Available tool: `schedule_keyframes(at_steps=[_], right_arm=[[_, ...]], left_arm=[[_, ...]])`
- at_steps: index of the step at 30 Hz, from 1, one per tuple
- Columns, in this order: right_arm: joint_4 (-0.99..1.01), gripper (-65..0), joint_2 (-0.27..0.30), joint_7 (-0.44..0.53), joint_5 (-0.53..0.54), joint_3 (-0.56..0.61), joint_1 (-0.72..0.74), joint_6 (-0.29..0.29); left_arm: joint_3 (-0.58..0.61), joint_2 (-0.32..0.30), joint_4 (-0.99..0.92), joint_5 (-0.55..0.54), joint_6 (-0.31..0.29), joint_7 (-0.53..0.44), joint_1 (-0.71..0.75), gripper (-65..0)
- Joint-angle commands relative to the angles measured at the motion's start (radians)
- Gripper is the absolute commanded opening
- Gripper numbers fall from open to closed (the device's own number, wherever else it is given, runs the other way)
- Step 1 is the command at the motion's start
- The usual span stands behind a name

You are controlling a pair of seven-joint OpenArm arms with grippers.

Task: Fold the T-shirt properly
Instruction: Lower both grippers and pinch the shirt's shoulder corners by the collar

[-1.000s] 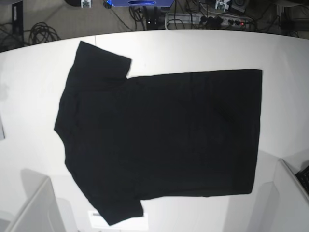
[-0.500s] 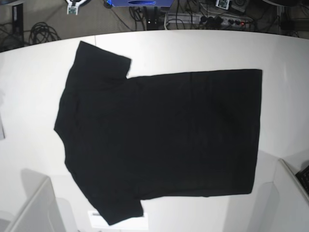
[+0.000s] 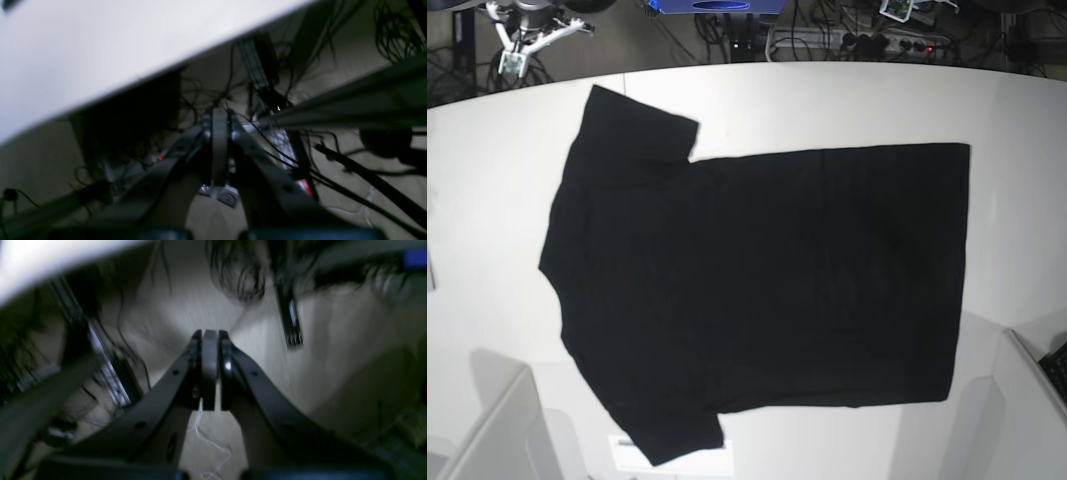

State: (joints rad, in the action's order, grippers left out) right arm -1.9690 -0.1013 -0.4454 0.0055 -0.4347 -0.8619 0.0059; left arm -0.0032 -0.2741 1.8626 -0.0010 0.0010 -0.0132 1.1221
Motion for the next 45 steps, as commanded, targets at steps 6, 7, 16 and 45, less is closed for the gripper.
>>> schedule_keyframes(at_steps=[6, 7, 16, 45], right_arm=[[-0.059, -65.0, 0.002, -0.008, -0.002, 0.0, 0.057, -0.004], [-0.06, -65.0, 0.002, -0.008, 0.012, 0.0, 0.066, 0.004], [-0.059, -24.8, 0.015, -0.097, 0.367, -0.111, 0.189, 0.245], [0.216, -23.3, 0.064, -0.66, 0.528, -0.278, 0.6, 0.429]], left_arm=[[-0.001, 0.002, 0.096, -0.004, 0.004, -0.021, -0.003, -65.0], [-0.001, 0.002, 0.099, -0.006, 0.004, -0.02, -0.009, -65.0], [-0.097, 0.02, 0.098, -0.012, 0.004, -0.018, -0.078, -45.9], [-0.318, -0.037, -0.001, -0.644, -0.192, -0.018, -0.198, -20.2]])
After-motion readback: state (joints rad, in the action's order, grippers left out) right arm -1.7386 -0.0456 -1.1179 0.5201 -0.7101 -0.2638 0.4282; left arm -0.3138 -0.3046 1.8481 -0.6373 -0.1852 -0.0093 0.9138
